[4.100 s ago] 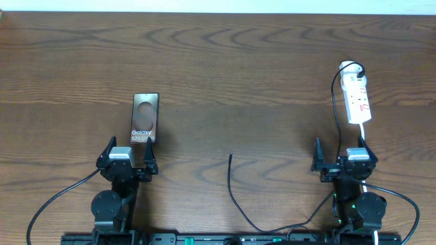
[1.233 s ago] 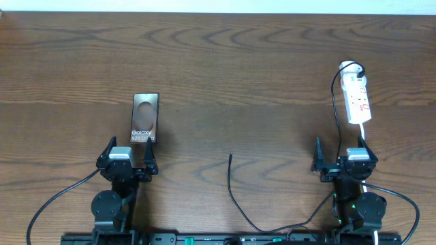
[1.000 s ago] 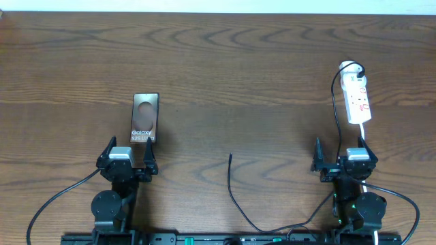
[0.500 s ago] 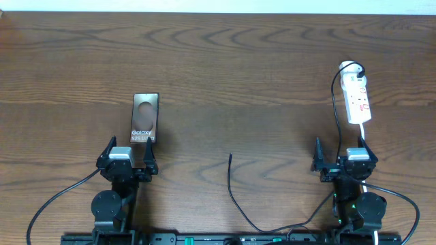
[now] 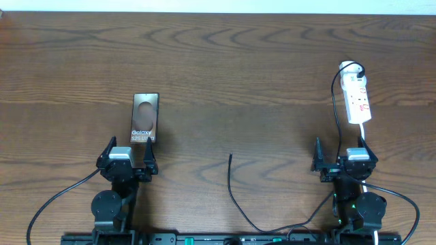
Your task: Plug charger to phone and switch on socket
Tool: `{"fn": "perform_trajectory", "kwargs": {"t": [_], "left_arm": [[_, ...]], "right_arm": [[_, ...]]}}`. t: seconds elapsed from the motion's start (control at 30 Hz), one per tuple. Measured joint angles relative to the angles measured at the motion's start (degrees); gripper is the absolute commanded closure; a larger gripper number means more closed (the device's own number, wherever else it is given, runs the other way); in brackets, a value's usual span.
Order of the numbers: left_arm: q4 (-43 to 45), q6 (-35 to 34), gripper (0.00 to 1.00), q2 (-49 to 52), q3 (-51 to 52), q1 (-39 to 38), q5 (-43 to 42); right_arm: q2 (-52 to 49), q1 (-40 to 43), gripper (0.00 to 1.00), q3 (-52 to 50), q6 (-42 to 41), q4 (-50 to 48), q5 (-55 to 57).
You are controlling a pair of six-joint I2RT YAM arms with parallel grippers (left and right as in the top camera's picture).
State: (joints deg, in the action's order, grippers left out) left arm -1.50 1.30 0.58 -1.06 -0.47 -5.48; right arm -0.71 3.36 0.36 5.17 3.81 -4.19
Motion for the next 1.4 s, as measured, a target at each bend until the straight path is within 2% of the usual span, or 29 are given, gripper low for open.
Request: {"fn": "perform_trajectory", "kwargs": {"t": [1.03,1.27,1.4], "left_arm": [[0.09,0.0,0.16,0.0,0.0,0.0,0.0],[5.29,0.0,0.16,0.04,0.17,0.0,-0.61],[3.89,0.0,0.16,0.94,-2.25,0.0,-0.61]], "right_arm": [[0.0,0.0,0.01,0.02,0.0,0.0,-0.02],[0.0,0.0,0.01,0.0,0.0,0.0,-0.02],[0.0,0.0,0.01,0.02,0.0,0.0,0.0]]}}
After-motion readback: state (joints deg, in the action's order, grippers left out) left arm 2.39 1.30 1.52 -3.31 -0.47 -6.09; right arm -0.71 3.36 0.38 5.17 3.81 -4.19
